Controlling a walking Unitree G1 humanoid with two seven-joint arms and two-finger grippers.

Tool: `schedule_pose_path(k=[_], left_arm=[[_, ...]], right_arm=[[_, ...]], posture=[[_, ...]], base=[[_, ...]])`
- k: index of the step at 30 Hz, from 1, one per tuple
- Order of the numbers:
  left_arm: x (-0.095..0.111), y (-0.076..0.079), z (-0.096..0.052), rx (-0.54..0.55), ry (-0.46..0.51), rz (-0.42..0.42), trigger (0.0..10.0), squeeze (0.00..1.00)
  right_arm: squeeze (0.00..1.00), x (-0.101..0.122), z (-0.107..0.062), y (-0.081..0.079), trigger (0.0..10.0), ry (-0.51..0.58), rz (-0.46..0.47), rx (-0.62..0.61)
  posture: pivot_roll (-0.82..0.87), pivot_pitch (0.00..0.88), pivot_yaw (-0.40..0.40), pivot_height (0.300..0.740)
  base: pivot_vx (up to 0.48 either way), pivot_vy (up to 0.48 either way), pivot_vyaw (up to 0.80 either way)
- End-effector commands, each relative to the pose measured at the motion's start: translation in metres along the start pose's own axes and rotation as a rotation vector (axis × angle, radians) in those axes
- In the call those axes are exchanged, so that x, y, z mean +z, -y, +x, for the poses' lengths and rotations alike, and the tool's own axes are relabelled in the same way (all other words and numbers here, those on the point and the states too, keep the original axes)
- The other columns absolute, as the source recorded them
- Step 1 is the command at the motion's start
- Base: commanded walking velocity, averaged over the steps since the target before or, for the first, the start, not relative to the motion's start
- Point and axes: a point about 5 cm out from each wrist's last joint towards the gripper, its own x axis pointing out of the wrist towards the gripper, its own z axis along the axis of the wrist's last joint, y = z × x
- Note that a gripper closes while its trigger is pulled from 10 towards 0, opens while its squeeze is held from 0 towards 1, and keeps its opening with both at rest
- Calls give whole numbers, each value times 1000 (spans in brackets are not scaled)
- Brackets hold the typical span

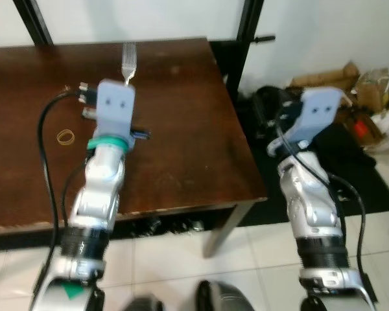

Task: Setting the table

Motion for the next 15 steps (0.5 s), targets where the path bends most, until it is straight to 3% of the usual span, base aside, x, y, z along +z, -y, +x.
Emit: schedule_pose_path(k=[1, 3, 4, 5, 6, 7, 8, 9, 10, 14, 15], left_arm=[[-11, -2, -3, 11, -69, 15, 10000, 0], [-11, -2, -3, 11, -69, 15, 10000, 0], [-19, -3, -5, 0, -135, 23, 10000, 0], [-19, -3, -5, 0, -135, 23, 10000, 0], [-29, -7, -9, -5, -236, 5, 10000, 0], [-29, -7, -9, -5, -236, 5, 10000, 0], [-39, -10, -14, -14, -329, -33, 10000, 0], [-39, -10, -14, -14, -329, -33, 10000, 0], [-49, -14, -19, -24, -433, -63, 10000, 0], [-55, -16, -21, -25, -486, -99, 10000, 0], [-62, -21, -22, -10, -547, -110, 10000, 0]], right_arm=[[0, -1, 0, -6, 10000, -1, 6, 19], [0, -1, 0, -6, 10000, -1, 6, 19], [0, -1, -1, -6, 10000, -2, 5, 27], [0, -1, -1, -6, 10000, -2, 5, 27], [0, -1, -2, -7, 10000, -4, 5, 37], [0, -1, -2, -7, 10000, -4, 5, 37], [0, -1, -2, -8, 10000, -6, 6, 43], [0, -1, -2, -8, 10000, -6, 6, 43], [0, -2, -3, -8, 10000, -9, 7, 48], [0, -2, -3, -9, 10000, -11, 9, 51], [0, -2, -2, -11, 10000, -11, 12, 58]], posture=[[10, 0, 21, 740], [10, 0, 21, 740], [10, 0, 21, 740], [10, 0, 21, 740], [13, 0, 21, 740], [13, 0, 21, 740], [13, 0, 21, 740], [13, 0, 21, 740], [22, 0, 18, 740], [32, 0, 15, 740], [34, 0, 14, 740]], base=[[0, 0, 0], [0, 0, 0], [0, 0, 0], [0, 0, 0], [0, 0, 0], [0, 0, 0], [0, 0, 0], [0, 0, 0], [0, 0, 0], [0, 0, 0], [0, 0, 0]])
